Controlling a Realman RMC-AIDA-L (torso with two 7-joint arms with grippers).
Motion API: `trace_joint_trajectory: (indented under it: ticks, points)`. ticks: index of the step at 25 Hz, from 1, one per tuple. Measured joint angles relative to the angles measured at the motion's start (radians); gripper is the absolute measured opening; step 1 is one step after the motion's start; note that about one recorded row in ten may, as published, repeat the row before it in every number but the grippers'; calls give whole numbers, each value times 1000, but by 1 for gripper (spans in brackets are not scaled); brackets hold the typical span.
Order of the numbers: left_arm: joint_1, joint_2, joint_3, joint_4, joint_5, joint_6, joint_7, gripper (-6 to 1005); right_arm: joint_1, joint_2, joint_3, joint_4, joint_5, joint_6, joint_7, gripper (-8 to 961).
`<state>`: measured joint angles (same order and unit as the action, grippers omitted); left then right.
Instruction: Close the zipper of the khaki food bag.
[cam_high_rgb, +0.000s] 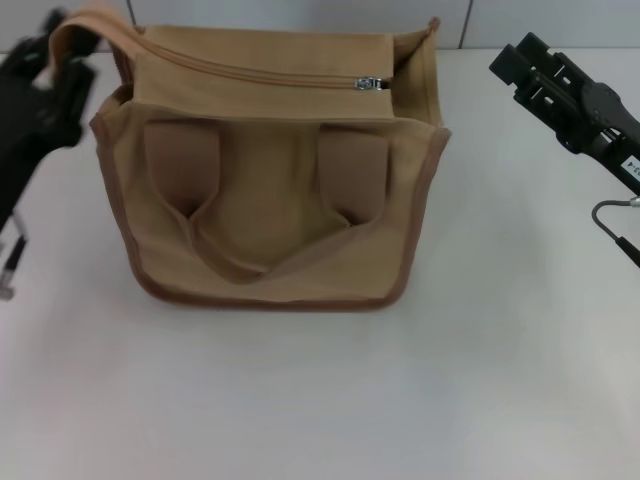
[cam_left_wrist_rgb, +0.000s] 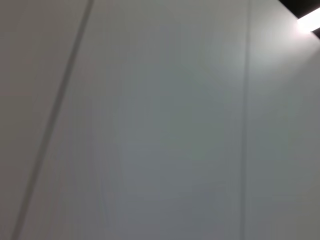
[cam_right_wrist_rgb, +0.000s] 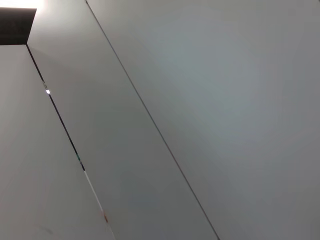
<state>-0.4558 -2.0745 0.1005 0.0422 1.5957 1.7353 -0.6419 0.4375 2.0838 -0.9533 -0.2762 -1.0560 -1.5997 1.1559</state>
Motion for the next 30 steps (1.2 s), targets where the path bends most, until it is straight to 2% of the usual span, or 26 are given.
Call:
trace_joint_trajectory:
  ticks: [3,7,10,13,14,15,16,18,21,24,30]
  points:
    - [64,2,-31,9,1,-12,3,257,-4,1,0,6,0,-23,-37,773]
    - [147,13,12,90,34,21,-70,439,-12,-1,2,5,1,-63,-66,776]
    - [211,15,69,158,39,87,-109,527,-15,-2,-2,5,0,-116,-94,776]
    - [276,31,196,250,39,172,-111,615,-10,-3,-55,-26,-57,-199,-160,776]
    - [292,41,256,280,40,201,-119,644,-2,-3,-103,-79,-143,-224,-216,776]
    - [300,51,306,300,39,222,-126,674,-2,-3,-103,-79,-143,-224,-216,776]
    - [307,68,383,316,40,251,-139,703,2,-3,-120,-104,-187,-222,-227,776]
    - [309,87,489,329,40,266,-145,748,18,-3,-144,-134,-277,-208,-238,776]
    - [296,86,627,355,60,235,-140,815,53,-4,-159,-145,-424,-177,-238,776]
    - [270,72,647,366,138,201,-140,815,79,1,-177,-145,-551,-120,-238,776]
    - [228,57,647,369,220,164,-144,815,81,3,-217,-133,-561,-85,-256,776]
